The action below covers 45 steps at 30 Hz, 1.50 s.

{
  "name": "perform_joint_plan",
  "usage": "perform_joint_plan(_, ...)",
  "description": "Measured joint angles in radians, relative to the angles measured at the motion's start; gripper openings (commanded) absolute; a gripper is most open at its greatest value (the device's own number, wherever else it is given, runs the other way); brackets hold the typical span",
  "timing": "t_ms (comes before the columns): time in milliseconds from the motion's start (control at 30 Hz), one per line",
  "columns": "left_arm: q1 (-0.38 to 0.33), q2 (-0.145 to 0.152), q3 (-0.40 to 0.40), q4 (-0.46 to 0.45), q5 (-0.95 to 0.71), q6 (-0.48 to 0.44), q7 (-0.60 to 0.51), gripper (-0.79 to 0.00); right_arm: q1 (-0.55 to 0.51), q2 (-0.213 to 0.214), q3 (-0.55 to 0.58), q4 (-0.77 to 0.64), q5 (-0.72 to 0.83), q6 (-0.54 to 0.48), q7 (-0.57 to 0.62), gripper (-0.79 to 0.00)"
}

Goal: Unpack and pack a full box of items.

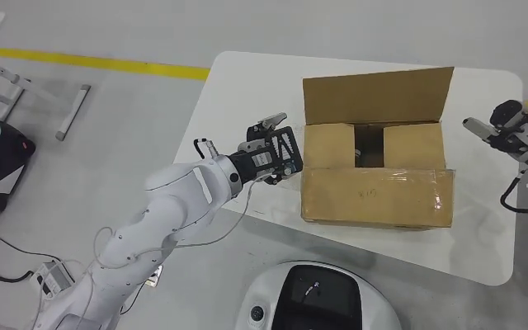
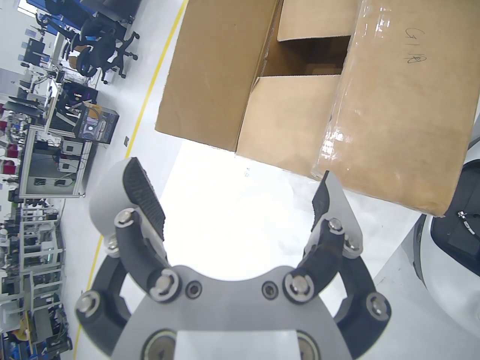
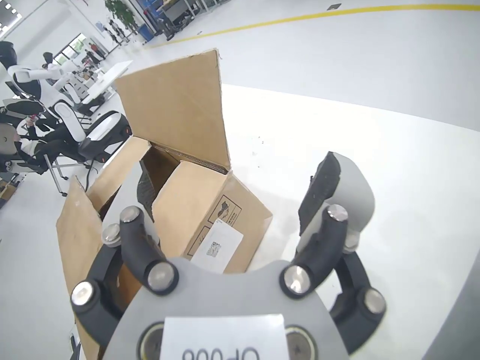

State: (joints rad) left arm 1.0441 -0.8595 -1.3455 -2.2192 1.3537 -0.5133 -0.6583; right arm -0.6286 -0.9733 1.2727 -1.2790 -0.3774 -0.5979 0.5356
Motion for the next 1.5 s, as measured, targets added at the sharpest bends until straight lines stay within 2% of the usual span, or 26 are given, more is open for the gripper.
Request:
perform_joint_plan(133,0.000,0.000,0.000,0.000,0.000,0.000,0.000,0.000,-0.004,-0.005,-0.011,-0.003,0.012,0.042,-0.030,0.000)
perform_joint_plan(167,0.000,0.000,0.000,0.000,0.000,0.000,0.000,0.000,0.007,-0.008,-0.019,0.004,-0.002,0.060,-0.044,-0.160)
perform_joint_plan(267,0.000,0.000,0.000,0.000,0.000,0.000,0.000,0.000,0.046,-0.019,-0.049,0.036,-0.033,0.106,-0.074,-0.748)
perform_joint_plan(300,0.000,0.000,0.000,0.000,0.000,0.000,0.000,0.000,0.061,-0.024,-0.060,0.050,-0.041,0.120,-0.083,-0.785)
perform_joint_plan(467,0.000,0.000,0.000,0.000,0.000,0.000,0.000,0.000,0.164,-0.055,-0.148,0.168,-0.100,0.170,-0.117,-0.785)
perform_joint_plan(600,0.000,0.000,0.000,0.000,0.000,0.000,0.000,0.000,0.248,-0.087,-0.221,0.280,-0.112,0.157,-0.144,-0.785)
perform_joint_plan(767,0.000,0.000,0.000,0.000,0.000,0.000,0.000,0.000,0.342,-0.135,-0.310,0.416,-0.072,0.046,-0.159,-0.785)
perform_joint_plan(967,0.000,0.000,0.000,0.000,0.000,0.000,0.000,0.000,0.423,-0.173,-0.370,0.527,-0.074,-0.114,-0.175,-0.785)
perform_joint_plan(1267,0.000,0.000,0.000,0.000,0.000,0.000,0.000,0.000,0.451,-0.181,-0.386,0.586,-0.101,-0.307,-0.158,-0.785)
perform_joint_plan(1500,0.000,0.000,0.000,0.000,0.000,0.000,0.000,0.000,0.435,-0.169,-0.391,0.556,-0.174,-0.390,-0.125,-0.785)
